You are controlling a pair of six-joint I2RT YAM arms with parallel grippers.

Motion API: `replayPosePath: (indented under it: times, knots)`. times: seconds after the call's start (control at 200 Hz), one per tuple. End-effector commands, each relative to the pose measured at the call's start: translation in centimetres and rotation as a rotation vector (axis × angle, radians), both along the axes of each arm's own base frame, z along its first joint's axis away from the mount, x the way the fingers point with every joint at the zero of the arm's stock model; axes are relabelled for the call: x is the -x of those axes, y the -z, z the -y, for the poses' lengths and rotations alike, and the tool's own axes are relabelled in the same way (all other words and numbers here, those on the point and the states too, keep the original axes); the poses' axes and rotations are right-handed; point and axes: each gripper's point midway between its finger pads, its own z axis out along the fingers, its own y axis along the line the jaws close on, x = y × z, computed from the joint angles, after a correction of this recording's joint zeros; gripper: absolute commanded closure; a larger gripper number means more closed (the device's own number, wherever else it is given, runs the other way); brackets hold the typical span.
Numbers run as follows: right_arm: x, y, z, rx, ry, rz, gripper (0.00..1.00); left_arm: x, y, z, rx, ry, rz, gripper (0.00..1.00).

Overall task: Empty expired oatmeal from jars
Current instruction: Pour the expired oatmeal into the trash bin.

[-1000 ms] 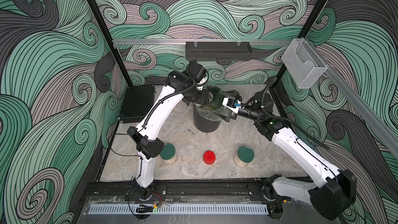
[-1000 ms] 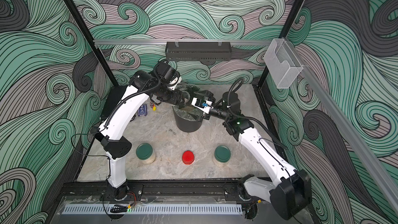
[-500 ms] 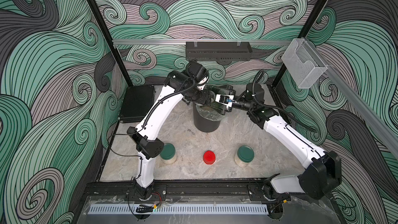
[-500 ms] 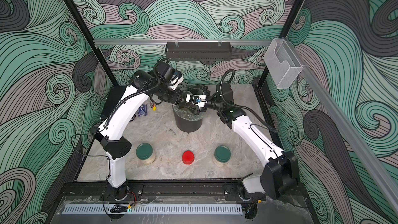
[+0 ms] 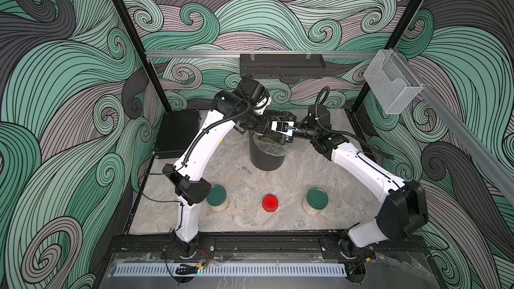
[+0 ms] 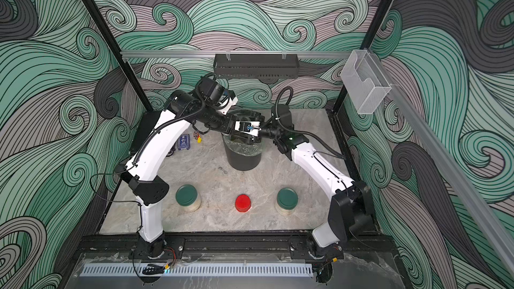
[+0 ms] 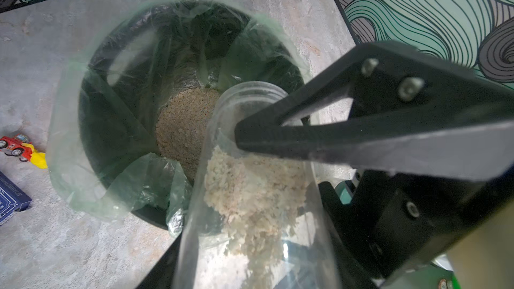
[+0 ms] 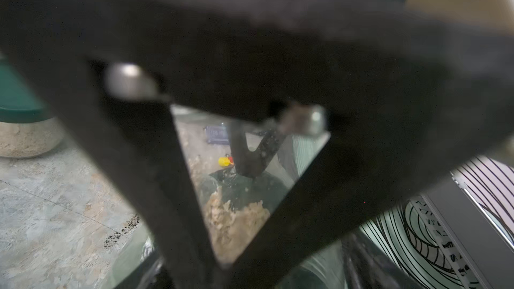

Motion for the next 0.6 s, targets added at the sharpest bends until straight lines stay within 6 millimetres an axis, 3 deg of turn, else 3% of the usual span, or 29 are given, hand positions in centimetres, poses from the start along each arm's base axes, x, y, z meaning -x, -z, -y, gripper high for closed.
replayPosePath:
  times: [0.0,0.485,0.595]
  knots:
    - [0.00,-1.46,-0.59,-0.039,-0.019,0.009,0.23,0.26,-2.98,-0.10,0.076,0.004,0.057,1.00]
    - [-0.13,-1.70,-0.62,-0.061,-0.007,-0.004,0.42,-0.13,-3.18,0.30,0.100,-0.001,0.061,1.00]
    - [-0.39,-1.66,-0.61,-0.065,0.006,-0.010,0.46,-0.14,-3.49,0.38,0.109,0.001,0.069,0.88]
